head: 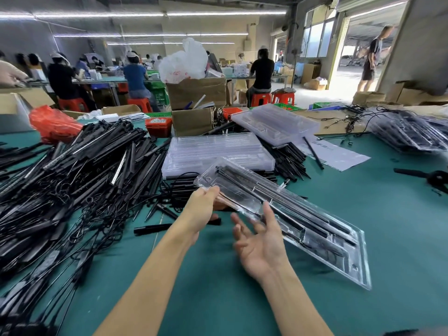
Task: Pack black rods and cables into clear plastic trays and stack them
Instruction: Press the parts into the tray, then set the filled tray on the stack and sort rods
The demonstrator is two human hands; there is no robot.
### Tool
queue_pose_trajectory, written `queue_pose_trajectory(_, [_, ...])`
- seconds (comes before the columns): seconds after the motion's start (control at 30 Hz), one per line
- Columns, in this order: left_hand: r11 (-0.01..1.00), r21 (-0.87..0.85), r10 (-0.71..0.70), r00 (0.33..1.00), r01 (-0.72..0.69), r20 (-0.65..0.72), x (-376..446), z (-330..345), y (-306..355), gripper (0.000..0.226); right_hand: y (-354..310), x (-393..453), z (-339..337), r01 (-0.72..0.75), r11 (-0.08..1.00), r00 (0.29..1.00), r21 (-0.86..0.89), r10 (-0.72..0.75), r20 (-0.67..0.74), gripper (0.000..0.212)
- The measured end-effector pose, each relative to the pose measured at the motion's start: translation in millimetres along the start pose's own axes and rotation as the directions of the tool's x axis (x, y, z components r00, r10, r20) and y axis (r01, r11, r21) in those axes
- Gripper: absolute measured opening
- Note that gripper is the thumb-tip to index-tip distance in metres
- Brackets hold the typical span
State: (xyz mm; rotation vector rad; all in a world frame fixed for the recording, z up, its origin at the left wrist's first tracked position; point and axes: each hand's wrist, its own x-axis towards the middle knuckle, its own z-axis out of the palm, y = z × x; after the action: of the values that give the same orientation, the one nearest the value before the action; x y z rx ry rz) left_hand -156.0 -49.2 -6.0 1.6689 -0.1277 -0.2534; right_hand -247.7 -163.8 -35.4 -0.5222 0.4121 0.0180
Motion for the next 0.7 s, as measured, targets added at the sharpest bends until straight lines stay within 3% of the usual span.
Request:
queue_pose_trajectory(0.07, [0.999, 0.028, 0.017, 1.0, -0.018, 0.007, -2.9, -0.6, 2.7, 0.024, -5.7, 6.7, 6.4, 0.157, 0.983, 0.987, 0.098, -0.151, -0.061, 0.028])
queue_pose_trajectory(0.17, [1.0, 0.002, 0.025, 0.997, -0.025, 0.071, -11.5, -11.0, 4.9, 0.045, -14.9, 10.1, 8.8, 0.241, 0.966, 0.97, 0.093, -0.236, -0.054, 0.014])
queue_pose_trajectory(0.27, [0.969, -0.19, -0.142, 0.984, 0.16, 0.106, -17.5, -36.9, -6.2, 0.074, -28.1, 9.3, 4.2, 0.299, 0.948, 0.954, 0.11, -0.296, -0.042, 0.011])
queue_pose_trajectory(0.33, [0.839, -0.478, -0.249, 0.964, 0.262, 0.09, -19.2, -62.2, -19.1, 0.071, -37.6, 8.6, 0.1, 0.342, 0.931, 0.94, 0.129, -0.338, -0.056, 0.01])
queue_pose_trajectory(0.4, [0.608, -0.76, -0.289, 0.955, 0.231, 0.06, -20.8, -84.9, -29.6, 0.068, -46.3, 8.0, -4.2, 0.378, 0.915, 0.926, 0.14, -0.37, -0.078, 0.014])
queue_pose_trajectory(0.43, [0.527, -0.83, -0.285, 0.958, 0.182, 0.029, -20.8, -93.3, -32.6, 0.067, -50.0, 7.5, -5.6, 0.394, 0.907, 0.919, 0.152, -0.384, -0.09, 0.016])
queue_pose_trajectory(0.5, [0.468, -0.881, -0.238, 0.97, 0.072, -0.047, -17.2, -103.1, -33.9, 0.059, -56.1, 7.4, -8.8, 0.426, 0.887, 0.904, 0.18, -0.41, -0.117, 0.02])
queue_pose_trajectory(0.6, [0.504, -0.863, -0.162, 0.976, -0.047, -0.148, -7.6, -104.5, -26.5, 0.038, -66.5, 9.4, -14.5, 0.477, 0.851, 0.878, 0.219, -0.454, -0.148, 0.023])
queue_pose_trajectory(0.7, [0.716, -0.695, -0.081, 0.981, -0.064, -0.173, -4.2, -97.5, -20.0, 0.017, -79.9, 15.1, -21.4, 0.53, 0.804, 0.848, 0.269, -0.496, -0.185, 0.022])
